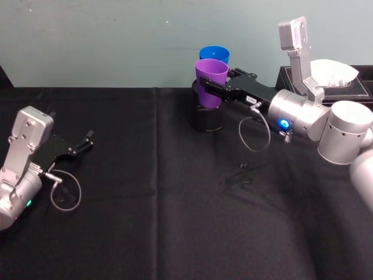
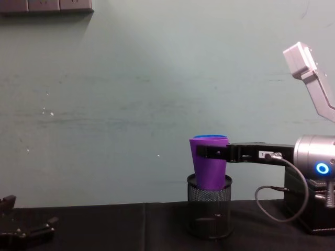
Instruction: Pick up one cup with a gripper and tap it against the other cup.
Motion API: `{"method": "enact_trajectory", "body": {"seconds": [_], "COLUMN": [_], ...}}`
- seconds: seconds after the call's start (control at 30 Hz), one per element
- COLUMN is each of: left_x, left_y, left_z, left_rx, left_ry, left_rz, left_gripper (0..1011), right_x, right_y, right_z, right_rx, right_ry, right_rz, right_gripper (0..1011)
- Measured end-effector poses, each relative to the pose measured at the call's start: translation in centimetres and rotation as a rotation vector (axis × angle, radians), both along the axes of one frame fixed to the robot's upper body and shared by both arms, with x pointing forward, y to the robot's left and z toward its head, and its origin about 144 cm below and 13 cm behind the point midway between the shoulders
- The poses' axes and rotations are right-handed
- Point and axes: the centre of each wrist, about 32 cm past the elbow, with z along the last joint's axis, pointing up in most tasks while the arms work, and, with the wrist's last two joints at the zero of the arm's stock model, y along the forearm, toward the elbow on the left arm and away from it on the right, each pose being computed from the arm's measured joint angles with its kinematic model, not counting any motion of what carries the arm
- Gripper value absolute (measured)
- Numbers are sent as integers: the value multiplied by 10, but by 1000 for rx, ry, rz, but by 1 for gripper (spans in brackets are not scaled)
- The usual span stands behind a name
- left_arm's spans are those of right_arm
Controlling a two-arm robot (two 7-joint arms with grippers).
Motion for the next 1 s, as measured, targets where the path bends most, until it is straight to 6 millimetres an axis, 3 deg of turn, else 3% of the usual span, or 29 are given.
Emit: {"method": "enact_trajectory", "body": {"seconds": [0.37,0.73,1.0], "left_x": [0,0,0], "left_y": [0,0,0], "left_z": [0,0,0], "left_rx": [0,0,0], "left_ry": [0,0,0], "left_rz": [0,0,0], "left_gripper": [1005,1005,1005], "right_x": [-33,-80,-115], "right_y": [-10,-24,-41], "right_z": [-10,-13,-33], "right_rx": [21,18,-25], "right_ry": [-4,-57,-119], "right_rz": [47,102,122], "right_gripper": [736,736,736]}}
